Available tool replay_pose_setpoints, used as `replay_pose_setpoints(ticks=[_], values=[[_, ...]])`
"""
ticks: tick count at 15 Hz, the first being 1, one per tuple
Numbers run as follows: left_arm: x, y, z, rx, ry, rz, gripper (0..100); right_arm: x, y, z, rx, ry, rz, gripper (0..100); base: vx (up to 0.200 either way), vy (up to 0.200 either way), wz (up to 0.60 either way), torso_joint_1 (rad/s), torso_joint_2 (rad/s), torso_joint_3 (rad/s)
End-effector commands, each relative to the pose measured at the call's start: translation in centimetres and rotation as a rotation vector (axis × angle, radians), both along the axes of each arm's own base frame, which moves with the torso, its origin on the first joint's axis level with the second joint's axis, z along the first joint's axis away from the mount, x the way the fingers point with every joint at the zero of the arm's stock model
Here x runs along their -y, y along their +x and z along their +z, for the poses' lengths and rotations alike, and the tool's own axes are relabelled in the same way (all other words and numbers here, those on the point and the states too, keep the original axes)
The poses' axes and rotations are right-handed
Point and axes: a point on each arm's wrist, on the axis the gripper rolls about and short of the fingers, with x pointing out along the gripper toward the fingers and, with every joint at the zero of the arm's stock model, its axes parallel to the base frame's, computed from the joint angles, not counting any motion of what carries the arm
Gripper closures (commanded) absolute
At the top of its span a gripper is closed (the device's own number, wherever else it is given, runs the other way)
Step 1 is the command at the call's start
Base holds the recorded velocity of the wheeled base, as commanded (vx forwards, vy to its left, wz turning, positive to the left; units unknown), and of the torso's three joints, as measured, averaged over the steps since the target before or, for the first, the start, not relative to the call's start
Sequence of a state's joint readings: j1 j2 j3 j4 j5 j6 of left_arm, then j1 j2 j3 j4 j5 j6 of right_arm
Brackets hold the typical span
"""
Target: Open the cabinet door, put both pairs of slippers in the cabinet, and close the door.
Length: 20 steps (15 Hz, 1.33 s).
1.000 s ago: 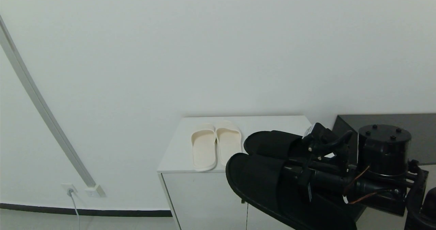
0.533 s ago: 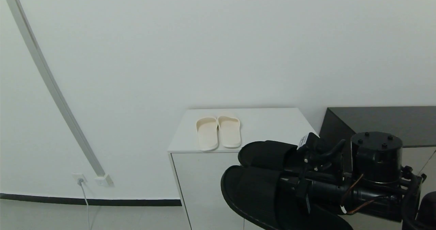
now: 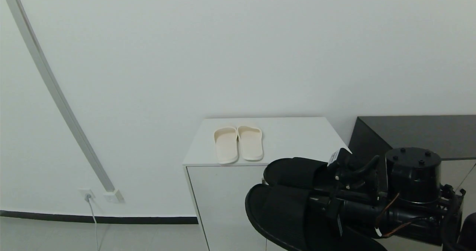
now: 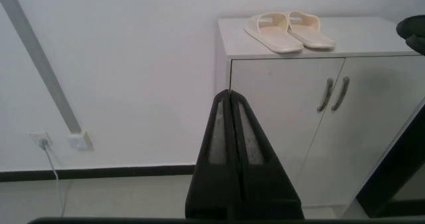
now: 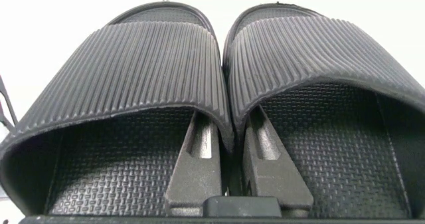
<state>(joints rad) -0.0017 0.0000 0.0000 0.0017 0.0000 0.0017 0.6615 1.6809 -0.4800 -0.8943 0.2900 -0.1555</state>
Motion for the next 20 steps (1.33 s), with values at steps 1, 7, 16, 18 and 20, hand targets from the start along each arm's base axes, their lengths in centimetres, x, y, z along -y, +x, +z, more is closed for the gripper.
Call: replay_pose_setpoints(ticks=[1, 7, 16, 18, 20], values=[[0.00, 0.01, 0.01, -0.001, 0.000, 0.000, 100, -0.07, -0.03, -0.20, -0.005, -0.005, 0.003, 100, 0.000, 0.000, 0.00, 0.000, 0.00, 0.000], [0.00, 0.00, 0.05, 0.000, 0.000, -0.001, 100, -0.23, -0.02, -0.52, -0.015, -0.013, 0.009, 100, 0.000, 0.000, 0.00, -0.112, 0.25, 0.140], [0.00, 0.00, 0.05, 0.000, 0.000, 0.000, 0, -0.15, -0.13, -0.75, -0.021, -0.019, 0.009, 100, 0.000, 0.000, 0.00, -0.186, 0.43, 0.247], [0.00, 0.00, 0.05, 0.000, 0.000, 0.000, 0, -0.15, -0.13, -0.75, -0.021, -0.019, 0.009, 100, 0.000, 0.000, 0.00, -0.227, 0.55, 0.325], [0.00, 0.00, 0.05, 0.000, 0.000, 0.000, 0, -0.08, -0.21, -0.89, -0.026, -0.023, 0.009, 100, 0.000, 0.000, 0.00, -0.219, 0.54, 0.325]])
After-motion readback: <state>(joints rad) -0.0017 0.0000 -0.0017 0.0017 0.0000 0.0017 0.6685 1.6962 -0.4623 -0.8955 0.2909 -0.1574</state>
